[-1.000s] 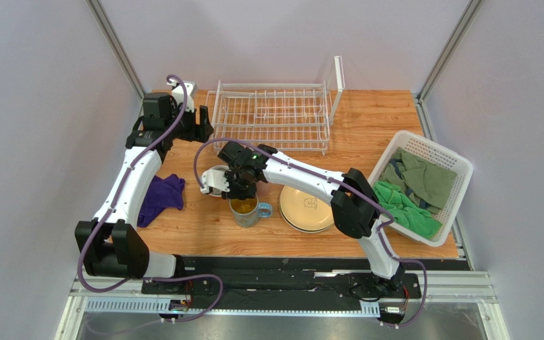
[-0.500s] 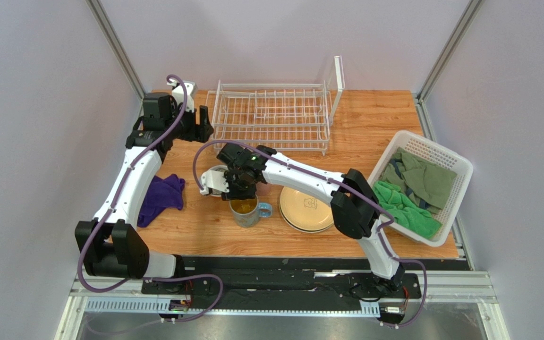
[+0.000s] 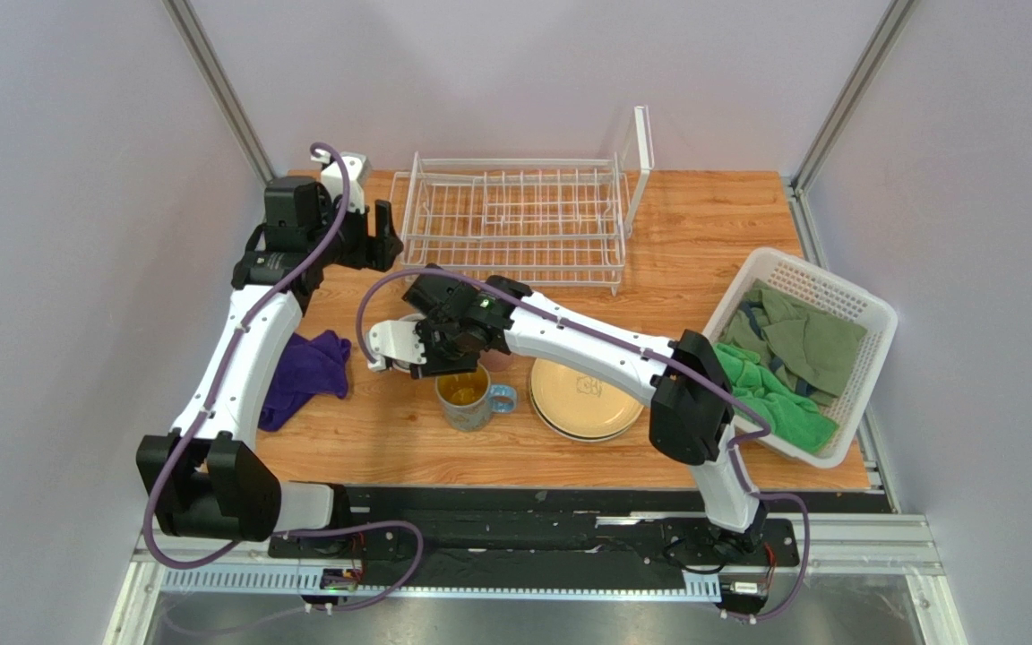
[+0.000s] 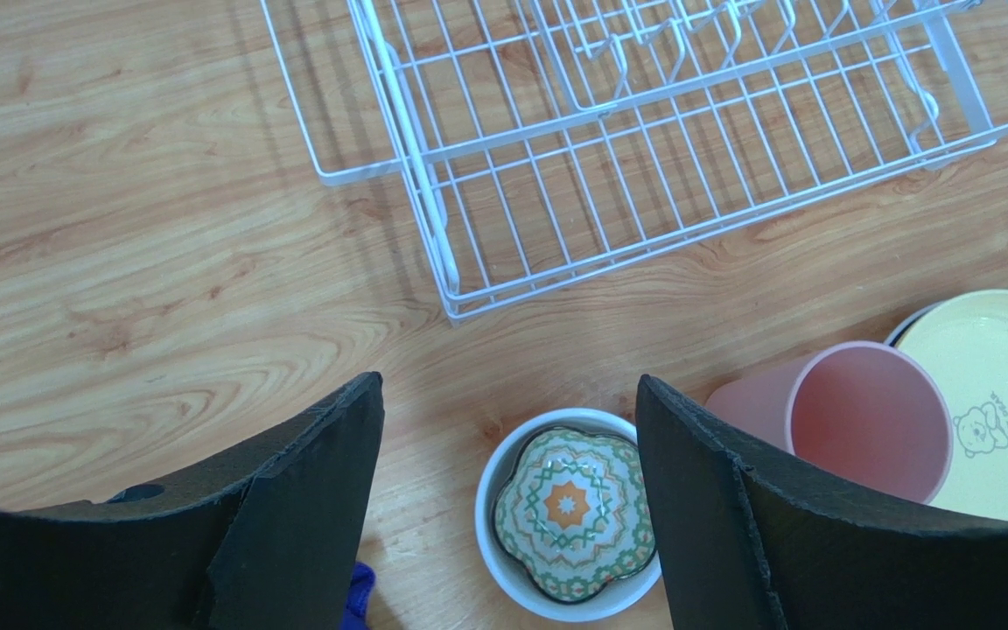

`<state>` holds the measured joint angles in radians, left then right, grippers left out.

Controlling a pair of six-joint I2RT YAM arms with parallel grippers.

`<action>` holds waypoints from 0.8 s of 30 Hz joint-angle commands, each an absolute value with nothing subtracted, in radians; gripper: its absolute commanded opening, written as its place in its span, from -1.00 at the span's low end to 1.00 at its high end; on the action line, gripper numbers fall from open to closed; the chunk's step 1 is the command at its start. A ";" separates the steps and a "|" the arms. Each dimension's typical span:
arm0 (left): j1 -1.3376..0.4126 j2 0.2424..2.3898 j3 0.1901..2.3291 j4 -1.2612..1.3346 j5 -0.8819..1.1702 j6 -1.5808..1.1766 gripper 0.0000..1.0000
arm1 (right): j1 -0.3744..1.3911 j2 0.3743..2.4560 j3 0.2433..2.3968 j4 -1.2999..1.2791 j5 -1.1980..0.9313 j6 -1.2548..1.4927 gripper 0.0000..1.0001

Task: Unload the mixed dishes from the dish rack
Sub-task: Place the cup at the center of the board, then reset both arms

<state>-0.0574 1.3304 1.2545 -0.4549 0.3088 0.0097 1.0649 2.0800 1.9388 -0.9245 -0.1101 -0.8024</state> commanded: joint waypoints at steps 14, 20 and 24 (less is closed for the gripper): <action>-0.049 1.241 1.243 -0.397 0.239 0.063 0.72 | 1.011 1.725 1.842 -0.628 0.149 -0.727 0.04; -0.037 1.235 1.215 -0.348 0.177 0.080 0.88 | 0.838 1.599 1.761 -0.459 0.179 -0.600 0.26; -0.032 1.218 1.195 -0.308 0.123 0.104 0.90 | 0.679 1.447 1.637 -0.310 0.196 -0.507 0.71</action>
